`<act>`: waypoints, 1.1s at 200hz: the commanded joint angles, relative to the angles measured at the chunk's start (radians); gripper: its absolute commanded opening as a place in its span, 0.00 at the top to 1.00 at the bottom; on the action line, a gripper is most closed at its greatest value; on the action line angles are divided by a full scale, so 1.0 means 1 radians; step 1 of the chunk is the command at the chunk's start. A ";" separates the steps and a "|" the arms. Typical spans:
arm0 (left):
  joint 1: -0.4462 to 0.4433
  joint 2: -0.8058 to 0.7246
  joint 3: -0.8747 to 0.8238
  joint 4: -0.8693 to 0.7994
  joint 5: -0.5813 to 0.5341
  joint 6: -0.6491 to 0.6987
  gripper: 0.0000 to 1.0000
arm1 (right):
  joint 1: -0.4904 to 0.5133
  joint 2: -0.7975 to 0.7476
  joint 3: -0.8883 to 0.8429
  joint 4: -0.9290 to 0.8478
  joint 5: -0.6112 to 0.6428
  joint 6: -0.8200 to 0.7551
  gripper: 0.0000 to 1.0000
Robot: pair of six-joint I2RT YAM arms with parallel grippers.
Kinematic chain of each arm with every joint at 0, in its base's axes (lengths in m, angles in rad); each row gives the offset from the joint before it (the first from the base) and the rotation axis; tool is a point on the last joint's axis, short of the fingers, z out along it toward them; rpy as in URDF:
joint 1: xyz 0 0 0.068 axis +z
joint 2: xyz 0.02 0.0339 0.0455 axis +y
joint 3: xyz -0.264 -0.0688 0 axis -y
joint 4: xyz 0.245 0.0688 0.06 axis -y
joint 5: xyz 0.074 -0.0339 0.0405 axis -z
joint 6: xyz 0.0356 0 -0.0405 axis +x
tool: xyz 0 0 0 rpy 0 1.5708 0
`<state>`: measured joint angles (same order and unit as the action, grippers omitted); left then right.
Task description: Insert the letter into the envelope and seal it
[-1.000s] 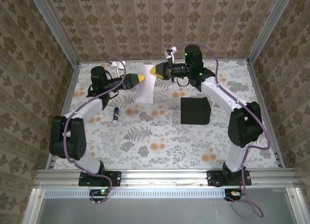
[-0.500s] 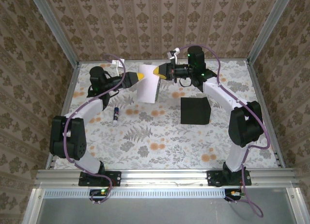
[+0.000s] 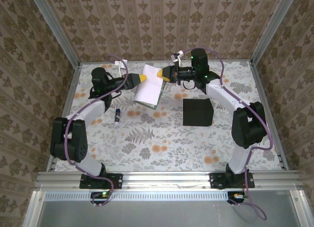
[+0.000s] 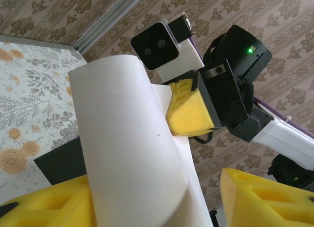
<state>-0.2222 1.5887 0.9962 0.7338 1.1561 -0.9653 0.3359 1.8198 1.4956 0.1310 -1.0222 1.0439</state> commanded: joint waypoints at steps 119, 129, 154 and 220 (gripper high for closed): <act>0.022 -0.004 0.039 -0.044 -0.013 0.039 0.60 | -0.005 -0.046 -0.066 -0.079 0.004 -0.140 1.00; 0.022 -0.004 0.037 -0.042 -0.012 0.036 0.62 | -0.005 -0.046 -0.067 -0.079 0.006 -0.139 1.00; 0.021 -0.007 0.034 -0.035 -0.011 0.031 0.66 | -0.006 -0.045 -0.069 -0.079 0.010 -0.139 1.00; 0.025 -0.008 0.029 -0.046 -0.013 0.034 0.90 | -0.006 -0.045 -0.066 -0.070 0.016 -0.133 0.93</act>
<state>-0.2077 1.5887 1.0039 0.6788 1.1408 -0.9463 0.3347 1.8187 1.4326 0.0628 -1.0172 0.9257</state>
